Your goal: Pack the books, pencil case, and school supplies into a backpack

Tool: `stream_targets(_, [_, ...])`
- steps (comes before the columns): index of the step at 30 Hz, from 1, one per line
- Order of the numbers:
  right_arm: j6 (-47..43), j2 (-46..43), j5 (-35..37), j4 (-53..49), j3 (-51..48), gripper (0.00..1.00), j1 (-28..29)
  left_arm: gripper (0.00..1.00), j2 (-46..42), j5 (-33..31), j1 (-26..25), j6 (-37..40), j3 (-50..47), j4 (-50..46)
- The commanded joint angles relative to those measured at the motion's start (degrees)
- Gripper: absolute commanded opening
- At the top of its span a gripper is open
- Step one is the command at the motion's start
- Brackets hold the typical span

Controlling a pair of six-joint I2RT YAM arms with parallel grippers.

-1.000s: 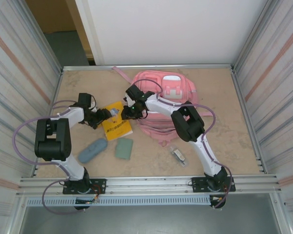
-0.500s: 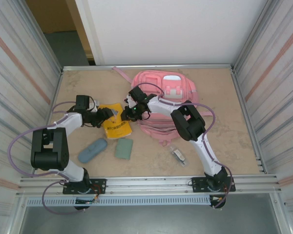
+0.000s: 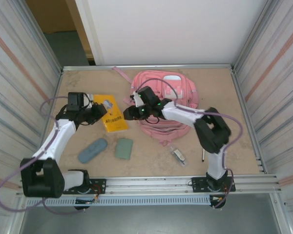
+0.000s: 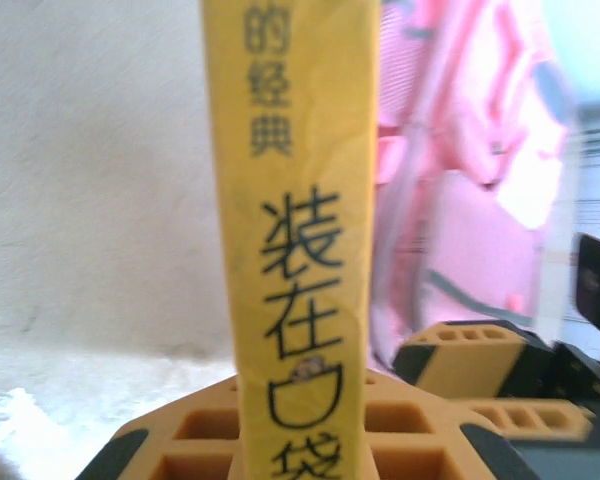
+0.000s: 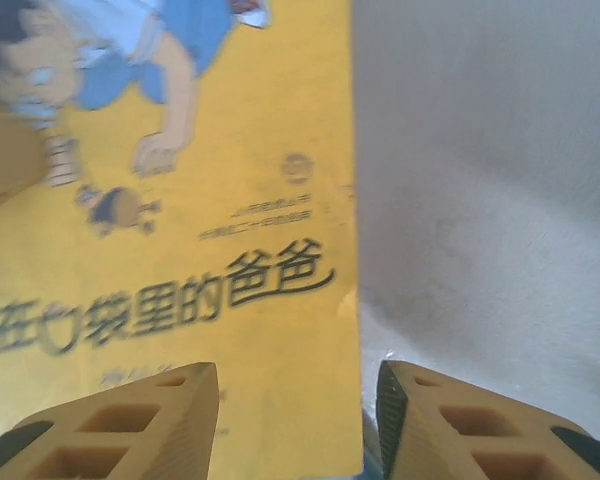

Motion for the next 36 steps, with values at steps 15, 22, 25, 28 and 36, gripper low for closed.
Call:
stream_targets(15, [-11.54, -51.05, 41.74, -12.07, -26.35, 0.99, -4.43, 0.00, -6.24, -2.14, -22.14, -17.24, 4.91, 9.31])
stream_targets(22, [-39.30, -65.64, 19.00, -15.01, -33.74, 0.99, 1.17, 0.01, 6.72, 4.23, -25.92, -20.14, 12.54, 8.55])
stream_targets(25, [-53.64, -69.42, 21.28, -18.52, -34.99, 1.00, 8.86, 0.04, 10.28, 7.53, -26.72, -26.49, 13.06, 11.20])
stream_targets(28, [-63.28, -70.79, 30.99, -17.21, -37.00, 1.00, 16.01, 0.04, 11.85, 8.09, -28.67, -29.55, 12.30, 14.91])
stream_targets(36, [-71.17, -63.51, 39.64, -9.25, -41.29, 1.00, 24.65, 0.03, 14.02, 6.76, -33.35, -43.10, 5.00, 30.90])
